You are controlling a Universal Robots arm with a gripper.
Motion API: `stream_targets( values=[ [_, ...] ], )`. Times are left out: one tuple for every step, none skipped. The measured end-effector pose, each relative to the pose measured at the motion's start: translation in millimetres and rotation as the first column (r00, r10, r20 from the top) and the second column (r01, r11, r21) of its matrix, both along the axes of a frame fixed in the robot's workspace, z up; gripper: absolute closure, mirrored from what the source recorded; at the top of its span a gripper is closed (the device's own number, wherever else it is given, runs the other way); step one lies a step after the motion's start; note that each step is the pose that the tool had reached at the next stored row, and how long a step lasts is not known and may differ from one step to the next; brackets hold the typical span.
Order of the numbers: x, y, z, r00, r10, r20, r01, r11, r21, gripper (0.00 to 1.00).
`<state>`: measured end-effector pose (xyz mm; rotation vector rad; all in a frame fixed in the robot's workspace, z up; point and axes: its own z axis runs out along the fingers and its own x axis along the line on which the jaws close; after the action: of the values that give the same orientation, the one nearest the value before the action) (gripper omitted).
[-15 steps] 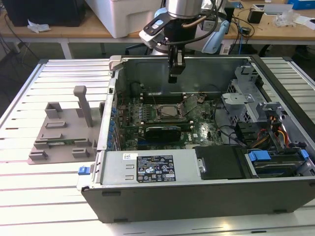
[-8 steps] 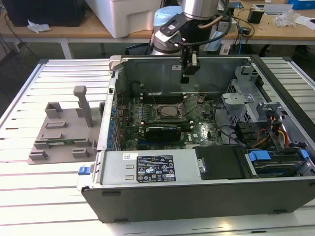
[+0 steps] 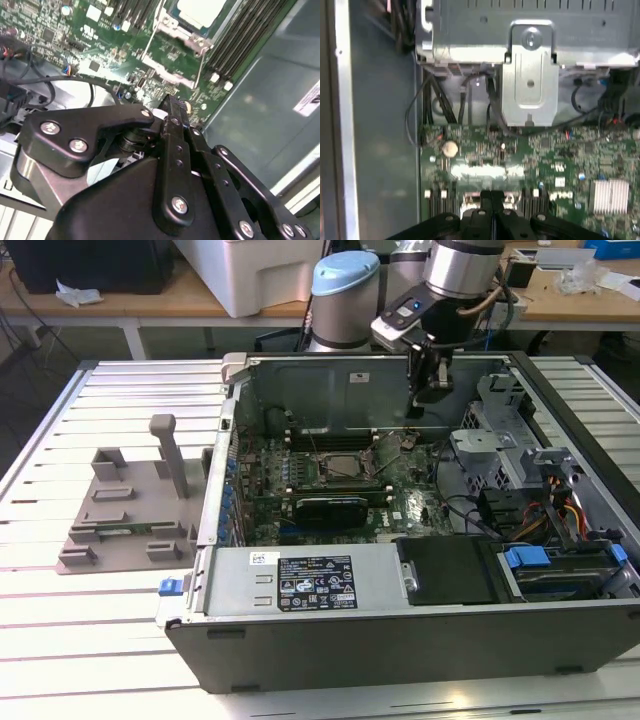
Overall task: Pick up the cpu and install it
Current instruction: 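Close the cpu cover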
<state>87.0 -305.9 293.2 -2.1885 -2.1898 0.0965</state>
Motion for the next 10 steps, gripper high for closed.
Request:
stream_targets(
  values=[
    [1.5, 0.0, -1.8, 1.0000, 0.000, 0.0000, 0.000, 1.0000, 0.0000, 0.89],
    [3.3, 0.0, -4.2, 1.0000, 0.000, -0.0001, 0.000, 1.0000, 0.0000, 0.89],
    [4.5, 0.0, -6.3, 1.0000, 0.000, -0.0001, 0.000, 1.0000, 0.0001, 0.89],
    [5.3, 0.0, -8.7, 1.0000, 0.000, -0.0001, 0.000, 1.0000, 0.0000, 0.89],
    [5.6, 0.0, -10.5, 1.0000, 0.000, -0.0001, 0.000, 1.0000, -0.0001, 0.89],
    [5.7, 0.0, -12.4, 1.0000, 0.000, -0.0001, 0.000, 1.0000, -0.0001, 0.89],
    [5.7, 0.0, -14.2, 1.0000, 0.000, -0.0002, 0.000, 1.0000, -0.0001, 0.89],
    [5.8, 0.0, -16.1, 1.0000, 0.000, -0.0001, 0.000, 1.0000, 0.0000, 0.89],
    [5.9, 0.0, -18.4, 1.0000, 0.000, -0.0001, 0.000, 1.0000, 0.0000, 0.89],
    [5.9, 0.0, -20.4, 1.0000, 0.000, -0.0001, 0.000, 1.0000, 0.0000, 0.89]
  ],
)
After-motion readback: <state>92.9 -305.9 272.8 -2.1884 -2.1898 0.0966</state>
